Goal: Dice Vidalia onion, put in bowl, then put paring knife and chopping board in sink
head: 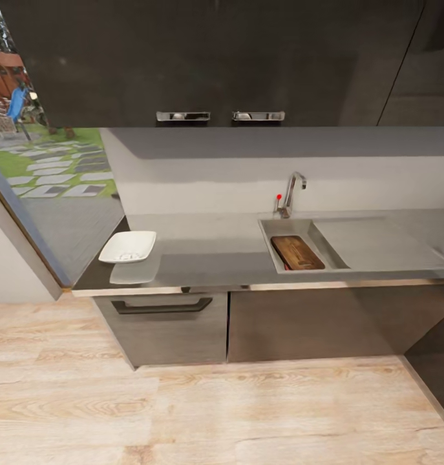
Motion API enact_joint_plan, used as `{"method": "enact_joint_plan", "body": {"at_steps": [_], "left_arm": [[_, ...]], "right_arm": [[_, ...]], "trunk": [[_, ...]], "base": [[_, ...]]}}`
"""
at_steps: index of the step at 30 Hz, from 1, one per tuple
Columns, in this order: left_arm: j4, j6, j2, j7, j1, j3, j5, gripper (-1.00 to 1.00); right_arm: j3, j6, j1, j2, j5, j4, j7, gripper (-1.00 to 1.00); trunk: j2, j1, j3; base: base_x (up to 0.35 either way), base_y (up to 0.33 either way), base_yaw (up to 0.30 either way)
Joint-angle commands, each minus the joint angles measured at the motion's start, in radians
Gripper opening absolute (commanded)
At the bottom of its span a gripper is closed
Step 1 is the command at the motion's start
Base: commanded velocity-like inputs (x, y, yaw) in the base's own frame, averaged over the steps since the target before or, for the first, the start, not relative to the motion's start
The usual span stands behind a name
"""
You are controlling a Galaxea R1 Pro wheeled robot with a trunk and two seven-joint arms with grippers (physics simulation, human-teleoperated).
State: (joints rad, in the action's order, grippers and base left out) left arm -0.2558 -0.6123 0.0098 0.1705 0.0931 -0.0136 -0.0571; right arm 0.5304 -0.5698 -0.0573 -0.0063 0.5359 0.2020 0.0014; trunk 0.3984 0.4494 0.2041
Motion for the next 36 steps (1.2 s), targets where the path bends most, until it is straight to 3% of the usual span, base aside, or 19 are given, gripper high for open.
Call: {"method": "enact_joint_plan", "body": {"at_steps": [1,36], "left_arm": [[-0.002,-0.001,0.000,0.000,0.001,-0.002,-0.006,1.00],[0.010,0.001,-0.001,0.000,0.000,-0.002,-0.006,1.00]], "right_arm": [[0.008,-0.005,-0.001,0.000,0.010,-0.001,0.000,1.00],[0.008,-0.007,-0.001,0.000,0.010,-0.003,0.000,1.00]], "trunk": [[0.002,0.001,0.000],[0.002,0.001,-0.055]], "base": [[0.000,0.000,0.000],[0.000,0.000,0.000]]}}
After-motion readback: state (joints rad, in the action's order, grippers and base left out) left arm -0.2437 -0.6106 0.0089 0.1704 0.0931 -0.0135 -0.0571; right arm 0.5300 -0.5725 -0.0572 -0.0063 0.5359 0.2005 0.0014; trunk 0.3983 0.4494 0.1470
